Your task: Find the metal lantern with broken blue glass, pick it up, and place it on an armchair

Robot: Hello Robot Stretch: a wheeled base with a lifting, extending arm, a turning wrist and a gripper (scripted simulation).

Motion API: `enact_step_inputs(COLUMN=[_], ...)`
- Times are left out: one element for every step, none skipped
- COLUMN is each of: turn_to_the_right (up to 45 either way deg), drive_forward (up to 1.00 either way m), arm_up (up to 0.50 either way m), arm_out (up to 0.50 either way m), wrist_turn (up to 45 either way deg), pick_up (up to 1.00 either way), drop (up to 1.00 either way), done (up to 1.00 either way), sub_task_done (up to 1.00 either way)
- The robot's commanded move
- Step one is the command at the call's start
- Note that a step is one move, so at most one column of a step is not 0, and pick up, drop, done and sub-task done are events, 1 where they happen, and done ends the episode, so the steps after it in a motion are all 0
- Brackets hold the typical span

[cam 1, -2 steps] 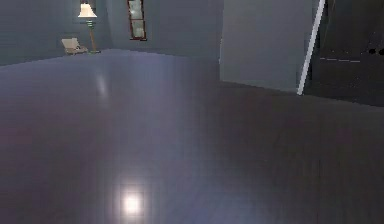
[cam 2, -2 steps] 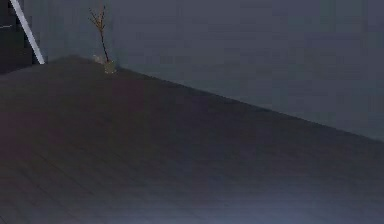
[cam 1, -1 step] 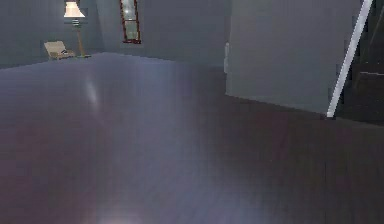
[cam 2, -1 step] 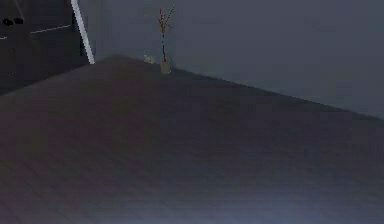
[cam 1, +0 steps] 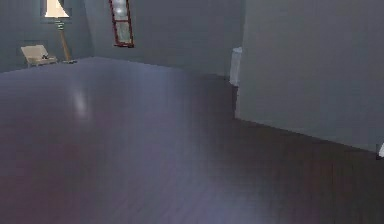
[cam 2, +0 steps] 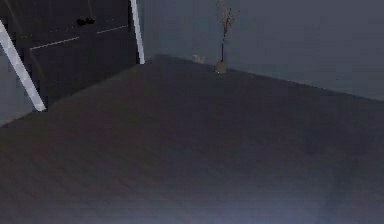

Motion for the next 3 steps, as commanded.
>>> enact_step_inputs(turn_to_the_right=[0.0,0.0,0.0], drive_forward=[1.00,1.00,0.95], arm_up=[0.00,0.00,0.00], arm_out=[0.00,0.00,0.00], wrist_turn=[0.0,0.0,0.0], pick_up=[0.00,0.00,0.00], drop=[0.00,0.00,0.00], done=[0.00,0.00,0.00], sub_task_done=[0.00,0.00,0.00])
